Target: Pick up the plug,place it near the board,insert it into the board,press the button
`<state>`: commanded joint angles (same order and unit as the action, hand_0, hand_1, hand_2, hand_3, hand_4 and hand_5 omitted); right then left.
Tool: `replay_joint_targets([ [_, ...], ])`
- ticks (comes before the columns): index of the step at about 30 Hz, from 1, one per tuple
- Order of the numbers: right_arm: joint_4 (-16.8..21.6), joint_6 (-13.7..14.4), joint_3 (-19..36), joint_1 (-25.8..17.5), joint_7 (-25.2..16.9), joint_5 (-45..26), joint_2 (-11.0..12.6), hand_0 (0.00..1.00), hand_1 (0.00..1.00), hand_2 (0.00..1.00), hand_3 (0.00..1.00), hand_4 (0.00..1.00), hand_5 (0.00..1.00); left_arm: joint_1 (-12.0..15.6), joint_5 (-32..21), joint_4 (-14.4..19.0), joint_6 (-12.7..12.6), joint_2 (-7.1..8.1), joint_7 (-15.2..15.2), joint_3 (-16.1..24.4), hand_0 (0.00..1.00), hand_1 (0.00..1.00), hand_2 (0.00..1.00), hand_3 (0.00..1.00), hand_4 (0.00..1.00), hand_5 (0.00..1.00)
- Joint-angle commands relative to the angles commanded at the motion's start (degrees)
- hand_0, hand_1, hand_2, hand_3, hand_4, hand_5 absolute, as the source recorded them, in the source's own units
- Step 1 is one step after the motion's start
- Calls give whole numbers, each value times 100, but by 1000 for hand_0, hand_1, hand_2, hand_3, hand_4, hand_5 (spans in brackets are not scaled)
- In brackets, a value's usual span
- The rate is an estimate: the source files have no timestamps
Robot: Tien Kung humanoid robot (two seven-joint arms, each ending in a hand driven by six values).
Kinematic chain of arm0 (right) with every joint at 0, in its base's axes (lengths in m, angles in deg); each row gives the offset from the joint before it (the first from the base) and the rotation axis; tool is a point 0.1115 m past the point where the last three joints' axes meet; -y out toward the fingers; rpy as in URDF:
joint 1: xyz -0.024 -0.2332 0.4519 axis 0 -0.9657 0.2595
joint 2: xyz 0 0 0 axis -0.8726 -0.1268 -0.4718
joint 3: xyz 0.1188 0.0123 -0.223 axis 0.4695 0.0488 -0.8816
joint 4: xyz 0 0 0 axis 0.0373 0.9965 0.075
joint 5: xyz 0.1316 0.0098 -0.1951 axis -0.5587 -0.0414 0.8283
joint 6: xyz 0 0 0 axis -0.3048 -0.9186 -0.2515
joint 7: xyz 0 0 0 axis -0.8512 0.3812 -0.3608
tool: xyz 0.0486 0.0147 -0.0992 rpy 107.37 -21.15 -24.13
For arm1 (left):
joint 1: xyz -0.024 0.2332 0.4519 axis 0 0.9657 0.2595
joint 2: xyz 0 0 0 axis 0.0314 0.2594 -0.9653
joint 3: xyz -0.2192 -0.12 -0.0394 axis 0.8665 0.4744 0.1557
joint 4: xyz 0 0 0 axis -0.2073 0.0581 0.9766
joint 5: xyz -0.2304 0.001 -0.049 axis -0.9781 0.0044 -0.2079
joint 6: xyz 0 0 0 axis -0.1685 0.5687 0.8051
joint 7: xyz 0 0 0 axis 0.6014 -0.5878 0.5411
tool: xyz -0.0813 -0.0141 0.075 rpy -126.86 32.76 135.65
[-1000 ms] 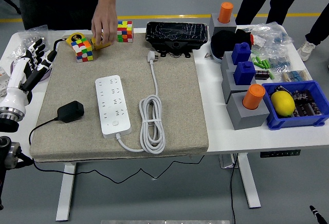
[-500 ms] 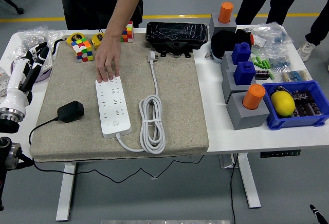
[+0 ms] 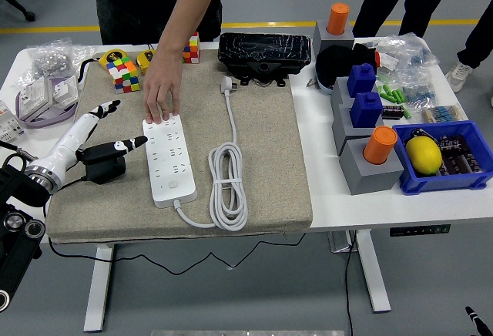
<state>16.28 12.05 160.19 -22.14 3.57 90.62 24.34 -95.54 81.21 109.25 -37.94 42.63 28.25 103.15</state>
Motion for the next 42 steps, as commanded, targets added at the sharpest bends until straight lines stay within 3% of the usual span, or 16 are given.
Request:
replay_joint_targets([
  [3,0,0,8,-3,1,-7,-1,872,845,807,831,998,998,-37,347,-182,3,17,-56,-21,998,998,998,998,998,390],
  [4,0,0,13,-4,3,-3,0,872,845,808,831,998,998,-45,392,-237,-1,19,-59,-20,998,998,998,998,998,314],
  [7,0,1,16,-9,1,-9,3,872,845,808,831,998,998,-56,469,-389,11,11,-63,0,998,998,998,998,998,314],
  [16,0,4,25,-14,-2,-15,10,872,845,807,830,998,998,-43,447,-559,195,10,-94,25,998,998,998,998,998,253],
  [33,0,14,72,12,-6,-13,24,871,844,806,831,998,998,-132,474,-974,79,9,-22,114,985,998,989,978,998,202],
  [34,0,14,77,11,-6,-10,23,871,844,807,832,998,998,-128,482,-969,79,4,-23,117,885,924,880,901,998,169],
  [39,0,16,86,17,-13,-13,21,871,844,807,832,998,998,-133,499,-969,41,1,-13,107,885,924,880,901,998,169],
  [40,0,16,87,19,-16,-16,21,871,844,807,831,998,998,-132,514,-972,19,-2,-6,110,722,767,724,786,998,153],
  [42,0,17,91,21,-19,-17,21,871,844,807,831,998,998,-132,515,-979,-9,-5,4,114,722,767,724,786,998,153],
])
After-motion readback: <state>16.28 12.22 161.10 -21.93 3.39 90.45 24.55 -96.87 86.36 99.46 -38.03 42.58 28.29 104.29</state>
